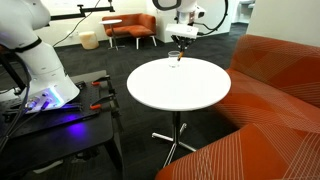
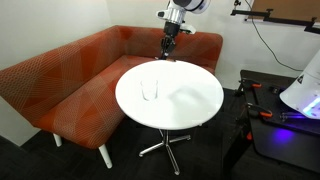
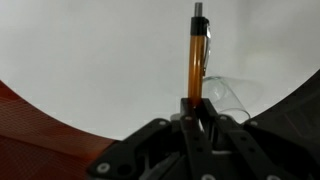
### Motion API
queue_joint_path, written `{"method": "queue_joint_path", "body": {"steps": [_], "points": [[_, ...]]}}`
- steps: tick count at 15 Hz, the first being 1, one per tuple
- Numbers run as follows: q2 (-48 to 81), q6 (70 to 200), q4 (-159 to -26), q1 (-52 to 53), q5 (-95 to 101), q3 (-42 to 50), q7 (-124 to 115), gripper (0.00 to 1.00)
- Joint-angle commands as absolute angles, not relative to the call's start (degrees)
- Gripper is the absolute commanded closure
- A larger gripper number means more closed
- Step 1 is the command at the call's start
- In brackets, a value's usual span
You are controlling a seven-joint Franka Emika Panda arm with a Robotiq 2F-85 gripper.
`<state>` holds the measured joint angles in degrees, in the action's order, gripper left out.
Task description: Put the pen in the cup
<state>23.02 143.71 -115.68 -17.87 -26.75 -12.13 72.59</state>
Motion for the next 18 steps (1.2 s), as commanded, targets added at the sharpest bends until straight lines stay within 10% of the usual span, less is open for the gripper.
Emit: {"method": "queue_joint_path", "body": {"steps": [1,18], "points": [[20.4,143.6,-117.5,-19.7,-34.1,-13.9,84.8,0.97],[21.5,128.1,-113.2,-14.6,-53.6,-8.4,125.2,0.97]]}}
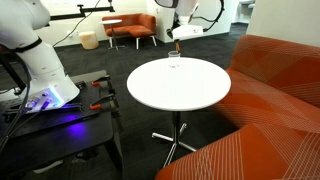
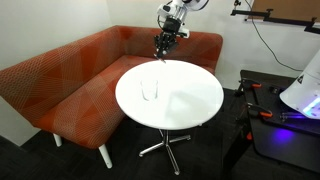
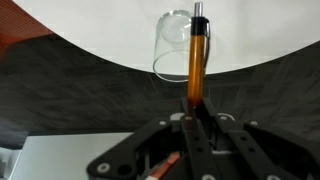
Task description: Put the pen in the cup
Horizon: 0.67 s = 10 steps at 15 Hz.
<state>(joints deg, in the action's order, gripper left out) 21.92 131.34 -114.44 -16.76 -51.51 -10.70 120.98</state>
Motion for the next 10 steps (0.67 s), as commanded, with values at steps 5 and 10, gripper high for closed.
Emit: {"method": "queue_joint_path", "body": {"steps": [5,10], "points": [[23.2,124.6,-110.5,-12.4,-56.4,-7.5,128.2,0.97],[25.4,121.3,-107.8,-11.0,-62.7,-7.3,131.7,0.97]]}}
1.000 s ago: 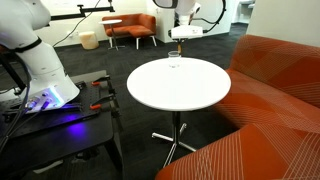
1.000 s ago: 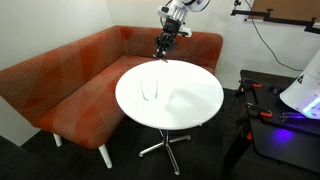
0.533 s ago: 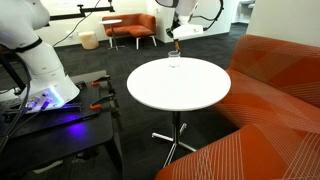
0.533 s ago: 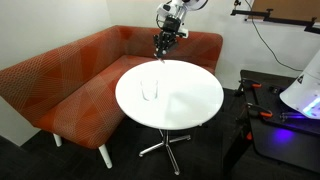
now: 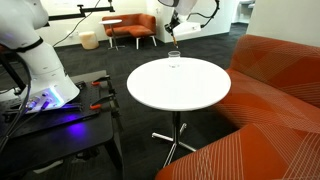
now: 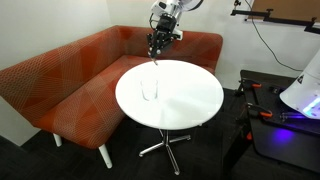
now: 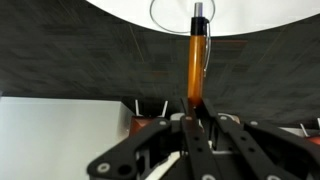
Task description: Put the pen in the cup
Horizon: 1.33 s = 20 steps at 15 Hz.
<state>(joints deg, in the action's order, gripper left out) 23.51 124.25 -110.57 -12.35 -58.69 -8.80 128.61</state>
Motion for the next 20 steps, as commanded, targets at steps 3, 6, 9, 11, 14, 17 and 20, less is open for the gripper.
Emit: {"method": "queue_joint_path", "body": {"steps": [3,6,9,11,14,17,20], "points": [[26.7,119.3,-106.7,-10.5,-65.8,-6.8,133.7,0.97],[28.0,117.1,-105.8,-10.2,-67.9,-5.9,135.9,0.97],[29.7,114.6,-104.4,-9.8,-69.2,-5.1,137.1,0.97],[30.9,113.5,-103.3,-9.3,-69.4,-4.6,136.9,0.97],[32.7,112.7,-101.6,-8.8,-69.0,-4.2,136.0,0.97],[34.4,112.5,-100.2,-8.4,-69.0,-4.3,135.6,0.97],[36.0,112.6,-99.1,-8.1,-68.8,-4.2,134.9,0.97]]}}
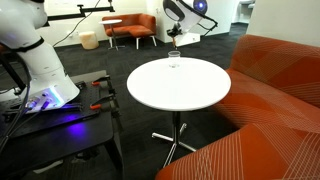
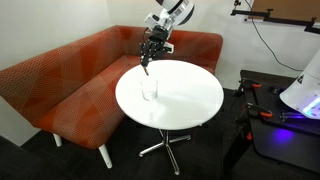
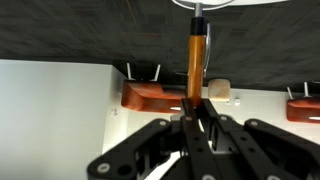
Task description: Put the pen in the cup
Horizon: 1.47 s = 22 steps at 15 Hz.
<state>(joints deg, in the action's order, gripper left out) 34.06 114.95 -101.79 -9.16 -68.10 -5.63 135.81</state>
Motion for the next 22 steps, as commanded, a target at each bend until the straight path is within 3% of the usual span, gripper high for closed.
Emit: {"method": "queue_joint_path", "body": {"steps": [1,12,13,14,22], "points": [[36.4,112.7,-98.8,-8.0,-68.9,-4.2,134.9,0.97],[39.8,113.8,-97.1,-7.8,-68.7,-3.9,132.2,0.95],[39.7,114.2,-97.3,-7.6,-68.7,-3.8,131.8,0.62],[39.6,114.4,-97.4,-7.5,-68.7,-3.8,131.4,0.6],[37.0,115.7,-99.9,-7.3,-69.5,-3.6,131.4,0.01]]}}
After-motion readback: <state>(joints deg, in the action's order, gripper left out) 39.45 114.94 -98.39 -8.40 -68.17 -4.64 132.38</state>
